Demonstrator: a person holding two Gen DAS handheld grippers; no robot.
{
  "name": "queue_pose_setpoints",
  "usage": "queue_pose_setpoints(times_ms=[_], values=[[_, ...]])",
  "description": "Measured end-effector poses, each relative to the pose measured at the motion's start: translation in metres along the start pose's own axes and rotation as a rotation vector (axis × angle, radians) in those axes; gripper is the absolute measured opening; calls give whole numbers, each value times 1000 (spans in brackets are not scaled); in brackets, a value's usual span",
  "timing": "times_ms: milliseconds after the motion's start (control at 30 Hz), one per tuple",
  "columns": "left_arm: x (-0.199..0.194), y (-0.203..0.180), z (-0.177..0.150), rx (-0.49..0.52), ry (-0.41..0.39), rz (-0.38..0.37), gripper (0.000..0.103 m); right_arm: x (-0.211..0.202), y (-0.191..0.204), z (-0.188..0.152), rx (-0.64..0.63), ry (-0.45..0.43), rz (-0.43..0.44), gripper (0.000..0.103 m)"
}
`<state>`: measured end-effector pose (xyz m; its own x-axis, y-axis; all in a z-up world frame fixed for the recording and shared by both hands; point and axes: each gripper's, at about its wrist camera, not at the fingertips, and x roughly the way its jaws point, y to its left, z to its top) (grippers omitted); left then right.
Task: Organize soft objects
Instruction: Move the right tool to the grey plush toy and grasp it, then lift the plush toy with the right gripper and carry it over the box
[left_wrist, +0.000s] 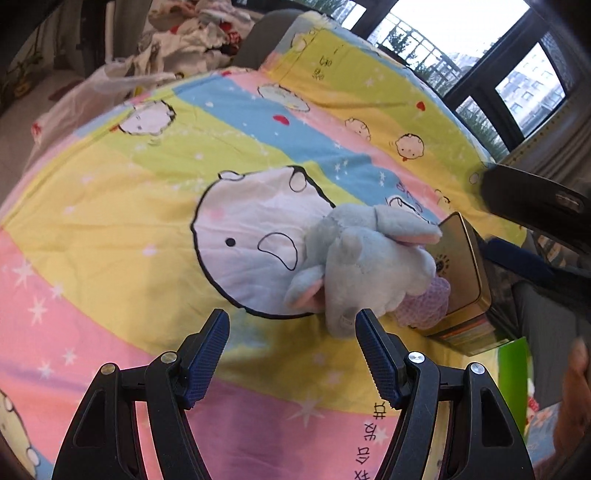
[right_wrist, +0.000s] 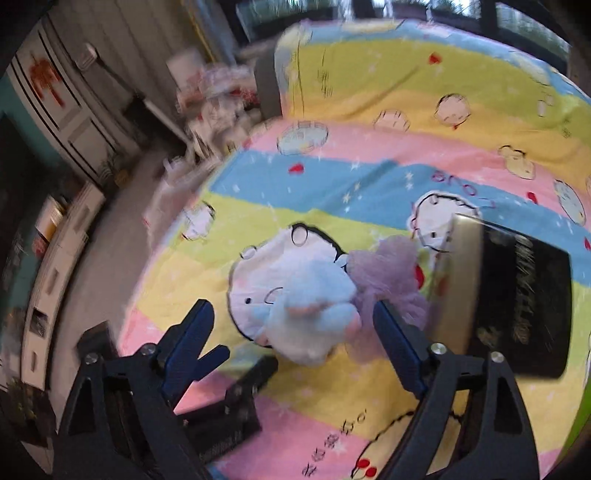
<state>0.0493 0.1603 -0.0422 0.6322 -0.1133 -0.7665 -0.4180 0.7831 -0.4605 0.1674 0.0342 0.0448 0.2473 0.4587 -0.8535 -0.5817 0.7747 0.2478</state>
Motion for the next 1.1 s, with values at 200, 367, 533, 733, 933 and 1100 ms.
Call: queue_pose_setpoints(times_ms=[200,367,533,733,933,1100], values=[[12,5,4,-23,22,-47,71,59,-6,20,32,153,-44,82],[16,-3,7,13,21,-85,71,82,-17,17,61,197,-76,81],[25,-4,7,-6,58,-156,71,91,-20,13,46,239,-43,60],[19,-13,1,9,38,-243,58,84,-21,1,44,222,37,56],[-10,-36,-10,136,-43,-227,56,52,-23,-13,53,145,119,56],[-45,-52,-24,233,-101,-262,56,8,-21,-29,51,37,151,56]])
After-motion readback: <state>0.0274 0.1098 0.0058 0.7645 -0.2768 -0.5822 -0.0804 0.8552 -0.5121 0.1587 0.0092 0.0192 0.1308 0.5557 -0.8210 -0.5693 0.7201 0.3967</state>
